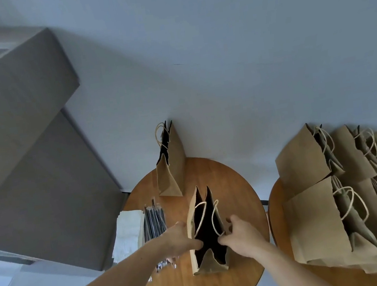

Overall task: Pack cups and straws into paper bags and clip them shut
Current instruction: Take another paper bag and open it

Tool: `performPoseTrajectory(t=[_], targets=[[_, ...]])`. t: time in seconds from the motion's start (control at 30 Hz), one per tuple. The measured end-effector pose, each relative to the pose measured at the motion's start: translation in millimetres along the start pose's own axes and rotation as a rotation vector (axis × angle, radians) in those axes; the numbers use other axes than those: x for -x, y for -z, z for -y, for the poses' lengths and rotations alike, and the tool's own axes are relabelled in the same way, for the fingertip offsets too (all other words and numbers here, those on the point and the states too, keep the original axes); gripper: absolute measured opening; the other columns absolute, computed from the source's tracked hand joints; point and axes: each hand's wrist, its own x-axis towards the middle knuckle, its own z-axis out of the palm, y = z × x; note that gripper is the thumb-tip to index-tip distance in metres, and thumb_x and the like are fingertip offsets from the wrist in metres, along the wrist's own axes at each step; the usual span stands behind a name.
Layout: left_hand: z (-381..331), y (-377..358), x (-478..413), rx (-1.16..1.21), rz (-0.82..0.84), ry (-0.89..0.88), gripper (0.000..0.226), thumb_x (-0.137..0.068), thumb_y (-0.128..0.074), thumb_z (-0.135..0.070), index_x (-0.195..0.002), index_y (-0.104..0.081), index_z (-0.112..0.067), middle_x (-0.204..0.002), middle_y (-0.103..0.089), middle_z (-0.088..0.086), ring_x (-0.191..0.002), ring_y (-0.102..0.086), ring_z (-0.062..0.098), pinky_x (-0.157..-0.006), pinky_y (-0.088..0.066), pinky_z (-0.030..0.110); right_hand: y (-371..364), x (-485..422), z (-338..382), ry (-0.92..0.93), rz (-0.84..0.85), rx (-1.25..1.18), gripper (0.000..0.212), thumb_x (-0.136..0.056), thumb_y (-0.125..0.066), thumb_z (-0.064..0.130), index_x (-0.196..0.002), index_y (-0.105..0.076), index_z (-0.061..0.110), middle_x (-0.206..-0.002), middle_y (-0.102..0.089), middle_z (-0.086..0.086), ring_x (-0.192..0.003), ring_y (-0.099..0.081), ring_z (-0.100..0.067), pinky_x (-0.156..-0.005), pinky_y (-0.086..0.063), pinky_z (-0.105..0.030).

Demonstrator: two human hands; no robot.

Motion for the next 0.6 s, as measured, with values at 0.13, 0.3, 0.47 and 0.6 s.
performPoseTrajectory(t=[0.13,0.3,0.47,0.6], targets=[[-3.5,22.6,10.1,-0.155,0.013,-0.086,0.105,-0.062,-0.074,-0.062,-0.148,-0.025,-0.031,-0.148,-0.041,0.004,-0.119,-0.051,0.022,-0.085,-0.049,0.028,11.5,6.0,5.2,-0.014,0.109,-0.035,0.088,-0.077,-0.072,0.048,-0.151,-0.028,0.028,-0.149,-0.043,0.002,-0.117,-0.056,-0.021,-0.087,-0.052,-0.033],[-33.9,72.9,38.5,-0.356,-0.126,-0.185,0.056,-0.084,-0.065,-0.034,-0.134,-0.047,-0.018,-0.129,-0.057,0.008,-0.110,-0.057,0.024,-0.091,-0.050,0.033,55.2,10.5,34.7,0.079,0.065,0.116,0.081,-0.081,-0.059,0.032,-0.154,-0.023,0.028,-0.159,-0.029,0.001,-0.142,-0.036,-0.024,-0.110,-0.040,-0.039],[-69.6,140.9,91.5,-0.443,-0.518,-0.202,0.057,-0.086,-0.057,-0.034,-0.138,-0.045,-0.015,-0.136,-0.053,0.008,-0.123,-0.051,0.030,-0.098,-0.046,0.041,103.2,7.4,108.2,0.279,-0.133,0.244,0.062,-0.093,-0.049,0.026,-0.152,-0.030,0.022,-0.157,-0.034,0.000,-0.140,-0.038,-0.022,-0.112,-0.036,-0.036],[-70.1,190.0,143.9,-0.451,-0.695,-0.212,0.069,-0.092,-0.055,-0.038,-0.152,-0.028,-0.019,-0.153,-0.038,0.006,-0.138,-0.037,0.028,-0.109,-0.037,0.043,119.9,13.3,184.2,0.452,-0.176,0.323,0.054,-0.096,-0.050,0.028,-0.148,-0.038,0.021,-0.152,-0.040,-0.002,-0.135,-0.044,-0.023,-0.106,-0.036,-0.032]])
